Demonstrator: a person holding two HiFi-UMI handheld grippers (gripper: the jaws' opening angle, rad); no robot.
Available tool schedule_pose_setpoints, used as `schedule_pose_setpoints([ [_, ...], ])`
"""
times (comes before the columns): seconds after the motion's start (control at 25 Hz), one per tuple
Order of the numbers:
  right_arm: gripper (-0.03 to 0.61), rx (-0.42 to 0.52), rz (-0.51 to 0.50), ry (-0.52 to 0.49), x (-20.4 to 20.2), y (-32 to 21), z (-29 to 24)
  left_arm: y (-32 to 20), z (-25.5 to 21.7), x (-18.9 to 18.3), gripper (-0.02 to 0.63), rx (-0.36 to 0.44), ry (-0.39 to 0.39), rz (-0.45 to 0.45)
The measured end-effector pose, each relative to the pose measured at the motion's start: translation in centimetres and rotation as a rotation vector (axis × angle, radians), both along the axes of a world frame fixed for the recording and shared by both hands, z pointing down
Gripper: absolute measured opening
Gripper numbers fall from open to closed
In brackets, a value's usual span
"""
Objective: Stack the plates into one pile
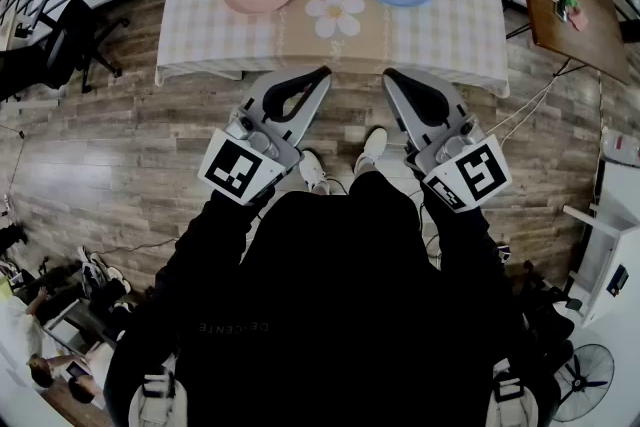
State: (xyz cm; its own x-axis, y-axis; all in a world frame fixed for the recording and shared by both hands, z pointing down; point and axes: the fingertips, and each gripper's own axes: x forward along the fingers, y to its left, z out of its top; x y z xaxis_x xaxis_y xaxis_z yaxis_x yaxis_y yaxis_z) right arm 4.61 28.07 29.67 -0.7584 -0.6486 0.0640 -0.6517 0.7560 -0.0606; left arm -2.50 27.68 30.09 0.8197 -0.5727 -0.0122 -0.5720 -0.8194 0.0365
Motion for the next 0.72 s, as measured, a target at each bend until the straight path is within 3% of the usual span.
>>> schedule_pose_setpoints([
  [0.36,0.006,0.049,-0.005,0.013,0.5,3.9,-1.5,3.9,-1.5,0.7,0.020,0.021,-0.024,-0.019],
  [0.56,0.006,0.085,-0.082,-0.051,0.8,5.5,-2.6,5.9,-2.2,2.1,0.020,0.028,0.003,0.023],
  [0.72,0.006,0.096,-0.103,-0.044,1.4,6.4,-2.6,7.3,-2.9,3.5,0.019,0.061,0.024,0.030],
])
